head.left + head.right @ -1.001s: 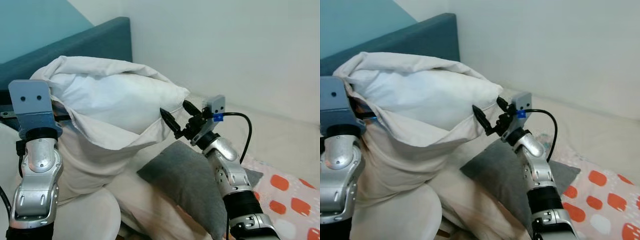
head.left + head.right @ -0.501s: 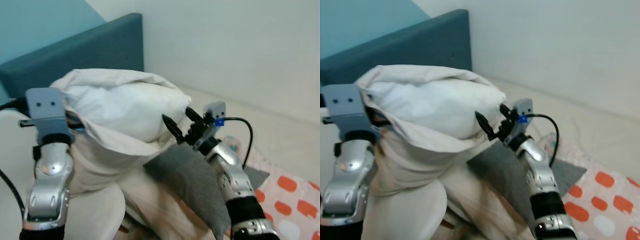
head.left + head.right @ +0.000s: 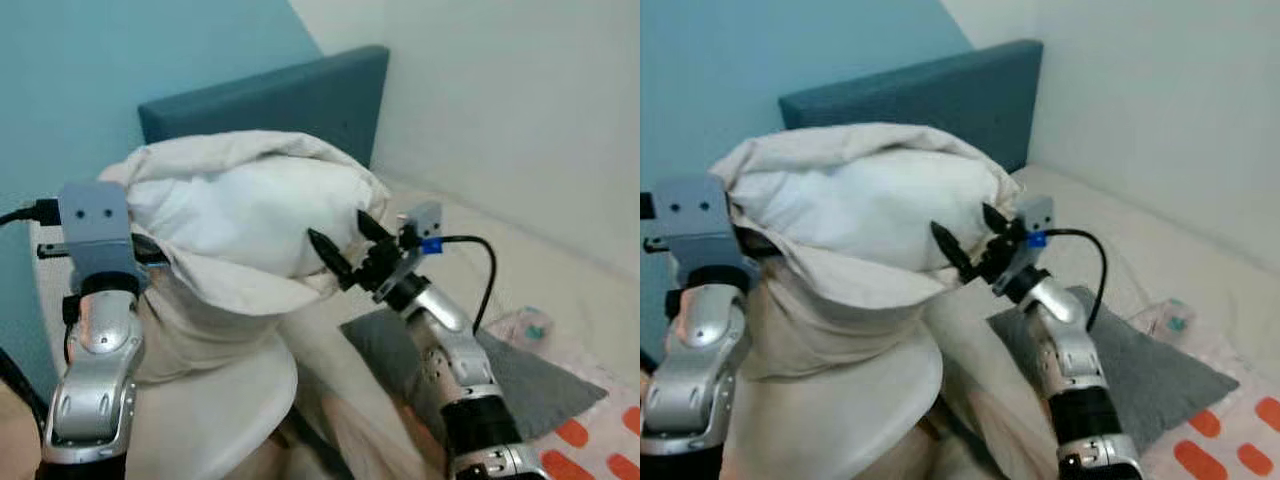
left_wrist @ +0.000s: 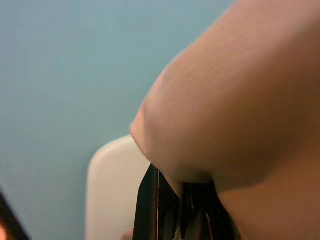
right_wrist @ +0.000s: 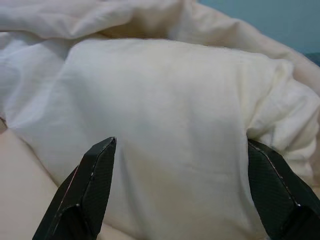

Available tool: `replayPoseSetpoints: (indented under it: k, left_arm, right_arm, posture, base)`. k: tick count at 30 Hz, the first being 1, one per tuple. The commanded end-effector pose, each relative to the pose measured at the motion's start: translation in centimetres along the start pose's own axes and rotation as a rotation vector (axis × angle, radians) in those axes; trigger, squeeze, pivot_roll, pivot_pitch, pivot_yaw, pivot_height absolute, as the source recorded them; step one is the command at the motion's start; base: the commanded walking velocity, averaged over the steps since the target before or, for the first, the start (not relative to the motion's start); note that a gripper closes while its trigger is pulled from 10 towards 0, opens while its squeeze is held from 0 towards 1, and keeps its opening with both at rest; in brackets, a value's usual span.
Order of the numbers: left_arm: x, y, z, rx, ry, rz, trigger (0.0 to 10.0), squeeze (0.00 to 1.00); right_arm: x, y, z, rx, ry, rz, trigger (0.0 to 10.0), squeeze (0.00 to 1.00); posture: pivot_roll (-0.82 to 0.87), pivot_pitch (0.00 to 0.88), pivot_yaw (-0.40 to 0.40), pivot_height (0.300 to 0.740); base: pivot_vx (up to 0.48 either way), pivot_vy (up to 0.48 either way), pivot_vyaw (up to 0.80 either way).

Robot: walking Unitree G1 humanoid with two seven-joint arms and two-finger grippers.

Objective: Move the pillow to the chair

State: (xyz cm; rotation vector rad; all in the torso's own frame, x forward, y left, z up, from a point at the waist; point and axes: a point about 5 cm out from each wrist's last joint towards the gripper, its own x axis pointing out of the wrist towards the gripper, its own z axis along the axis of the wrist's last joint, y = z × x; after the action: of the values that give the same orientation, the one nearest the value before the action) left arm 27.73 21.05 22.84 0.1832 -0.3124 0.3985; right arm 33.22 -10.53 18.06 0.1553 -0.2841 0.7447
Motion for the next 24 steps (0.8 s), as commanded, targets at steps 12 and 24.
replayPoseSetpoints:
  k: [12, 24]
  left_arm:
    - [0.0, -0.7, 1.5, 0.038, -0.1, -0.033, 10.0, 0.0]
    - [0.0, -1.3, 1.2, 0.074, -0.095, -0.049, 10.0, 0.0]
  right_arm:
    - [0.0, 0.5, 0.2, 0.027, -0.004, 0.036, 10.0, 0.0]
    - [-0.2, -0.8, -0.6, -0.007, 0.069, -0.081, 10.0, 0.0]
  posture:
    - [0.12, 0.0, -0.049, 0.74]
    - [0.11, 0.0, -0.046, 0.74]
  base:
    - [0.0, 0.0, 0.77]
    - [0.0, 0.0, 0.68]
